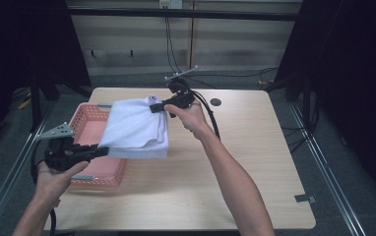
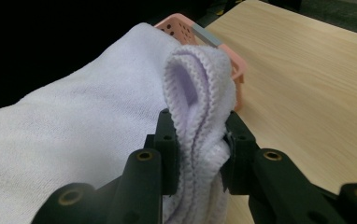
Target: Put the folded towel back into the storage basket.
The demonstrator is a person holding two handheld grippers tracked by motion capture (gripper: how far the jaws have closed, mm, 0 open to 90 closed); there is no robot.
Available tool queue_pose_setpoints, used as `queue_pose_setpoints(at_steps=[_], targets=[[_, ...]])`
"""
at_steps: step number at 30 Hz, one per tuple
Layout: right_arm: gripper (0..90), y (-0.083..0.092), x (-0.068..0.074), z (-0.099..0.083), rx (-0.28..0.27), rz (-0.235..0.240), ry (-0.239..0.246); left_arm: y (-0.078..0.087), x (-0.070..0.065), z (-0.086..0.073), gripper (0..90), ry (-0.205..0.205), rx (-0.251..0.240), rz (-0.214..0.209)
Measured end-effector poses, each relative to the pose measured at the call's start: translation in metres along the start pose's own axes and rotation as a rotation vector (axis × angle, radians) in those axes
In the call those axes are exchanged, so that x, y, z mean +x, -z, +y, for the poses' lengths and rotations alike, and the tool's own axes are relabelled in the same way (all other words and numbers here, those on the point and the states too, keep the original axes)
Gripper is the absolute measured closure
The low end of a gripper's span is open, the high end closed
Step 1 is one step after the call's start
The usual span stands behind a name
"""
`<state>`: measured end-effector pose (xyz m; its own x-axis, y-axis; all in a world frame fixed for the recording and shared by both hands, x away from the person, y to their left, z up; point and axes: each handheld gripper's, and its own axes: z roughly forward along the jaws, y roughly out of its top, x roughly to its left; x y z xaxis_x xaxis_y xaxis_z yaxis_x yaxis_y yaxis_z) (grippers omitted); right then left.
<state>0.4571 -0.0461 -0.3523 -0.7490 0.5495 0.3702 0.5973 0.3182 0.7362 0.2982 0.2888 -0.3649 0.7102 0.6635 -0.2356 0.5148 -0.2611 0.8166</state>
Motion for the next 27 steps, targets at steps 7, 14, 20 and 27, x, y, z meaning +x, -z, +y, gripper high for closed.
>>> queue_pose_setpoints(at_steps=[7, 14, 20, 27], targets=[[71.6, -0.029, 0.013, 0.017, 0.024, 0.019, 0.009, 0.024, 0.018, -0.005, 78.6, 0.035, -0.013, 0.041], [71.6, -0.051, 0.029, 0.037, 0.025, 0.041, 0.028, 0.044, 0.036, -0.014, 78.6, 0.077, -0.038, 0.067], [71.6, -0.064, 0.037, 0.048, 0.028, 0.055, 0.031, 0.059, 0.044, -0.014, 78.6, 0.083, -0.053, 0.085], [71.6, -0.082, 0.044, 0.055, 0.044, 0.058, 0.027, 0.069, 0.053, -0.018, 78.6, 0.109, -0.047, 0.113]])
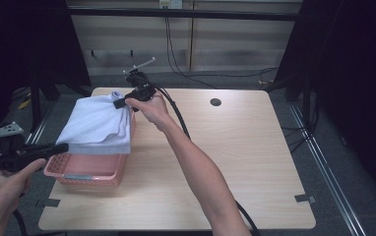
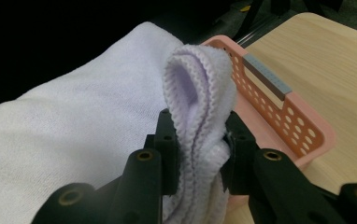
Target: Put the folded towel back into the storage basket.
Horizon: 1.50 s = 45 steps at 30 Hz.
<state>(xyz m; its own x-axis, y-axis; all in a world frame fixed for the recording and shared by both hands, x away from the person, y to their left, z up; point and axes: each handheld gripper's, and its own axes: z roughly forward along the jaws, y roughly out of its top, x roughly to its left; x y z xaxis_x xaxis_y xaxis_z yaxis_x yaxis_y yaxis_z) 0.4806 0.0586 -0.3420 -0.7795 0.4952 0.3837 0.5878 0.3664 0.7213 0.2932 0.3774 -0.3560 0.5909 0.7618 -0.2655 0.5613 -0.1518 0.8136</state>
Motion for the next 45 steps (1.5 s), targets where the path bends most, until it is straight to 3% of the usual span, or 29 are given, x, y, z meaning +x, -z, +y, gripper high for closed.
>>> queue_pose_setpoints(at_steps=[7, 9, 19, 25, 28, 30, 32, 35, 37, 39, 45], targets=[[71.6, -0.024, -0.004, -0.006, 0.016, 0.005, -0.033, -0.002, 0.019, -0.011, 78.7, 0.033, 0.026, 0.029], [71.6, -0.031, -0.005, -0.007, 0.017, 0.004, -0.043, -0.002, 0.025, -0.013, 78.8, 0.055, 0.012, 0.036], [71.4, -0.07, -0.008, -0.025, 0.057, -0.013, -0.074, -0.011, 0.046, -0.038, 78.7, 0.09, 0.095, 0.089], [69.8, -0.084, -0.012, -0.04, 0.086, -0.032, -0.07, -0.023, 0.048, -0.048, 77.8, 0.101, 0.156, 0.113], [65.3, -0.09, -0.013, -0.045, 0.092, -0.037, -0.06, -0.027, 0.044, -0.048, 72.0, 0.093, 0.177, 0.131], [54.8, -0.093, -0.014, -0.047, 0.111, -0.06, -0.039, -0.028, 0.041, -0.047, 58.8, 0.085, 0.194, 0.157], [45.8, -0.092, -0.016, -0.048, 0.104, -0.077, -0.033, -0.026, 0.04, -0.047, 54.7, 0.071, 0.189, 0.131], [39.9, -0.086, -0.019, -0.049, 0.073, -0.077, -0.033, -0.025, 0.036, -0.047, 47.2, 0.064, 0.183, 0.13], [39.2, -0.08, -0.02, -0.05, 0.041, -0.072, -0.03, -0.026, 0.032, -0.046, 43.7, 0.053, 0.173, 0.113], [38.8, -0.074, -0.02, -0.051, 0.037, -0.064, -0.028, -0.027, 0.026, -0.045, 43.7, 0.059, 0.133, 0.081], [39.0, -0.04, -0.021, -0.059, -0.032, -0.026, 0.0, -0.037, -0.003, -0.038, 45.9, 0.037, 0.048, 0.046]])
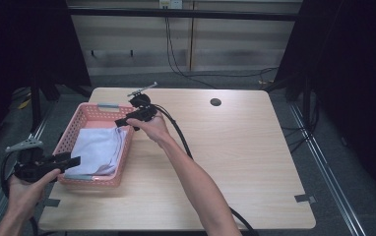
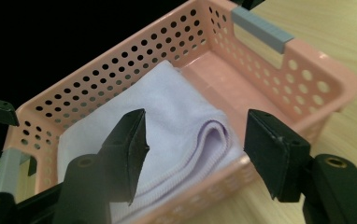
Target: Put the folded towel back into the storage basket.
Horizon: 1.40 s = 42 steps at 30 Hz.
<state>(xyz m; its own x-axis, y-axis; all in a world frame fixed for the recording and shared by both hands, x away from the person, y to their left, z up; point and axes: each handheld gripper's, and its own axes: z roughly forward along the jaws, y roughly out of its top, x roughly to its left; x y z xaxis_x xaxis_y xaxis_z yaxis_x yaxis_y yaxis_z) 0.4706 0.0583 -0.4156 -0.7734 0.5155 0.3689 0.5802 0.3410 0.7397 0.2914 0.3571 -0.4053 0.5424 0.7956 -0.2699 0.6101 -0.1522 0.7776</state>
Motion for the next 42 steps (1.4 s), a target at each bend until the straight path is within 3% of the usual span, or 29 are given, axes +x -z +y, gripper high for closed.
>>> queue_pose_setpoints(at_steps=[5, 9, 12, 18, 25, 28, 30, 33, 38, 42], targets=[[40.1, 0.033, -0.002, -0.013, -0.035, -0.009, 0.029, -0.006, -0.029, 0.003, 50.8, -0.023, -0.064, -0.02], [40.8, 0.058, -0.001, -0.026, -0.097, 0.003, 0.032, -0.016, -0.052, 0.005, 52.4, -0.061, -0.072, -0.041], [39.8, 0.074, 0.003, -0.038, -0.105, 0.004, 0.047, -0.027, -0.07, 0.006, 49.5, -0.099, -0.073, -0.064], [40.1, 0.106, 0.009, -0.061, -0.112, -0.017, 0.075, -0.055, -0.094, 0.005, 49.6, -0.12, -0.066, -0.141], [40.4, 0.157, 0.003, -0.093, -0.157, -0.05, 0.069, -0.081, -0.119, 0.003, 49.2, -0.147, -0.028, -0.169], [40.6, 0.176, 0.001, -0.111, -0.164, -0.064, 0.06, -0.091, -0.131, 0.0, 49.5, -0.15, -0.02, -0.169], [40.6, 0.186, -0.002, -0.123, -0.164, -0.081, 0.049, -0.098, -0.14, -0.002, 54.8, -0.154, -0.011, -0.147], [40.0, 0.199, -0.002, -0.146, -0.155, -0.115, 0.05, -0.107, -0.151, -0.009, 54.8, -0.155, -0.01, -0.13], [39.6, 0.227, -0.002, -0.181, -0.16, -0.161, 0.032, -0.116, -0.157, -0.022, 51.2, -0.138, 0.015, -0.142], [38.4, 0.248, -0.004, -0.209, -0.173, -0.211, 0.006, -0.118, -0.161, -0.036, 46.9, -0.179, 0.034, -0.138]])
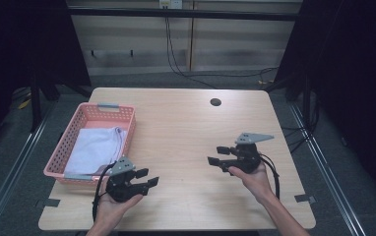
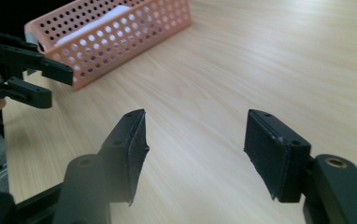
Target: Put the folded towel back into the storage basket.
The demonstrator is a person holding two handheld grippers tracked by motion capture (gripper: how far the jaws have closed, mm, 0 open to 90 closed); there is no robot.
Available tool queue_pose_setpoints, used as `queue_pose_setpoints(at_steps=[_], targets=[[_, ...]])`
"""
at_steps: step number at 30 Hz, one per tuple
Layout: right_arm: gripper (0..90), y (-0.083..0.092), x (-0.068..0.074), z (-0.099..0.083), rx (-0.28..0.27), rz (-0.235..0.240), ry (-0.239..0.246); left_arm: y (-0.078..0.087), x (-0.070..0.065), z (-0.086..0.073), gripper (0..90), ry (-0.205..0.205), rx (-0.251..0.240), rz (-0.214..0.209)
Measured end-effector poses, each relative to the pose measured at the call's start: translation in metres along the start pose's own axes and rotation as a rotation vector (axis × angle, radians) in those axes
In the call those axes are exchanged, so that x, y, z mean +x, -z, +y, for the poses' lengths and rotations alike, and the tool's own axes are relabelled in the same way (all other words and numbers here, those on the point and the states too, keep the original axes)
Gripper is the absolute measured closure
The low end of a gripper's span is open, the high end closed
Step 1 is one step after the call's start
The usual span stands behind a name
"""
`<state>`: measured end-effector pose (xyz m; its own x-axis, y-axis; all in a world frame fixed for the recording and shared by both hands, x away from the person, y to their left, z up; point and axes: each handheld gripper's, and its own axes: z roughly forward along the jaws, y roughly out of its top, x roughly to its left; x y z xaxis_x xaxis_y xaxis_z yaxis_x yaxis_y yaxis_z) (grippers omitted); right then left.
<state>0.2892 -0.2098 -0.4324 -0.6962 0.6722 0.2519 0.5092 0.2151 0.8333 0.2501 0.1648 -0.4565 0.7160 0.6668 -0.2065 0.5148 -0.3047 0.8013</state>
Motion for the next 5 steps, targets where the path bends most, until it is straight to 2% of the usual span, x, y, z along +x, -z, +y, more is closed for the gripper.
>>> queue_pose_setpoints(at_steps=[2, 5], targets=[[37.6, 0.007, -0.002, -0.013, 0.006, -0.029, -0.013, -0.003, -0.003, -0.007, 44.6, -0.007, 0.018, 0.006], [34.7, 0.013, -0.004, -0.03, 0.019, -0.042, -0.026, -0.004, -0.008, -0.011, 39.7, -0.044, 0.058, 0.012]])
